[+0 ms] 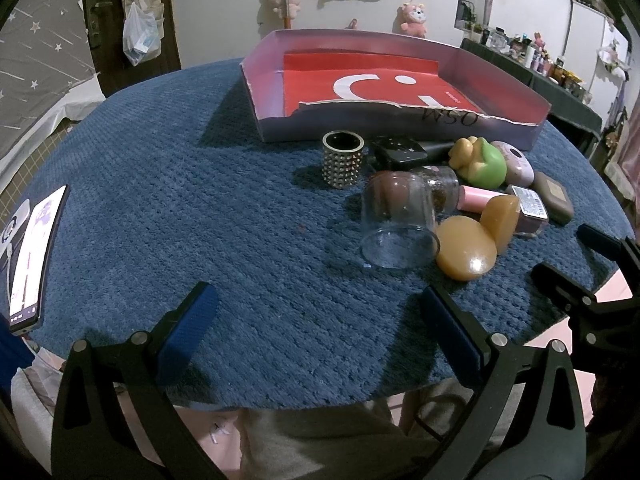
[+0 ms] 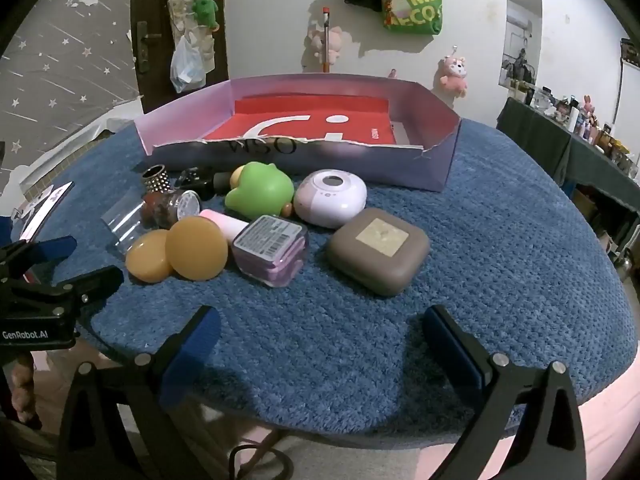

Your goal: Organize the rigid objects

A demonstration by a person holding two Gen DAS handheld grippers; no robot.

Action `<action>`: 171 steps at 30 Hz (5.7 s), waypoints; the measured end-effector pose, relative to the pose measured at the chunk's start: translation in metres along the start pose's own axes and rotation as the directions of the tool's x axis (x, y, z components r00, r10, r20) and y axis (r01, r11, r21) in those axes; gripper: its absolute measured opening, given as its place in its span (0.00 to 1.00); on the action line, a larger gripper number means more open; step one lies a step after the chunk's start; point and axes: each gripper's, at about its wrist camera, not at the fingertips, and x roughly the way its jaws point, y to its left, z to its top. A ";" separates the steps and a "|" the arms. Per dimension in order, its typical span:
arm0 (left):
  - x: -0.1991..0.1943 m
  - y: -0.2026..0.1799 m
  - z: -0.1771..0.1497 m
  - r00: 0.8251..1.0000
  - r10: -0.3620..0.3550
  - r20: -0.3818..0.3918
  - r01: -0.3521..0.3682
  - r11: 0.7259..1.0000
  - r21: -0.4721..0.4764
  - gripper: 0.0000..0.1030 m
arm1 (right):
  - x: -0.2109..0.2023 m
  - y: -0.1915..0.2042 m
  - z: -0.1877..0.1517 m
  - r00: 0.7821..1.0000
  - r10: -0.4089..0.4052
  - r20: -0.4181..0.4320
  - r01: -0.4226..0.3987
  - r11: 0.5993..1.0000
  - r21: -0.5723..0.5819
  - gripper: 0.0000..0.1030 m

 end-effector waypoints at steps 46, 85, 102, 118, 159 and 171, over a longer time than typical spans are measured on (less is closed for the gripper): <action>0.003 -0.019 0.017 0.999 -0.042 0.000 0.042 0.999 0.004 0.90 | -0.001 -0.012 0.004 0.998 -0.049 0.033 0.049 0.999 -0.003 0.85; -0.001 -0.030 0.044 0.995 -0.082 0.052 0.079 0.995 0.063 0.36 | 0.003 -0.036 0.038 0.995 -0.023 0.099 0.020 0.999 0.035 0.61; -0.015 -0.023 0.072 0.988 -0.091 0.126 0.084 0.995 0.059 0.36 | -0.013 -0.018 0.074 0.983 0.076 0.168 -0.080 0.997 0.017 0.61; -0.020 -0.022 0.125 0.977 -0.098 0.189 0.088 0.994 0.064 0.36 | -0.011 -0.018 0.119 0.976 0.097 0.196 -0.098 0.995 -0.004 0.61; 0.106 -0.018 0.214 0.991 -0.129 -0.031 0.129 0.992 0.008 0.36 | 0.111 -0.045 0.201 0.992 0.121 -0.026 -0.119 0.991 0.055 0.61; 0.135 -0.015 0.210 0.986 -0.123 -0.116 0.121 0.992 -0.019 0.36 | 0.140 -0.051 0.199 0.991 0.075 -0.110 -0.067 0.995 0.079 0.61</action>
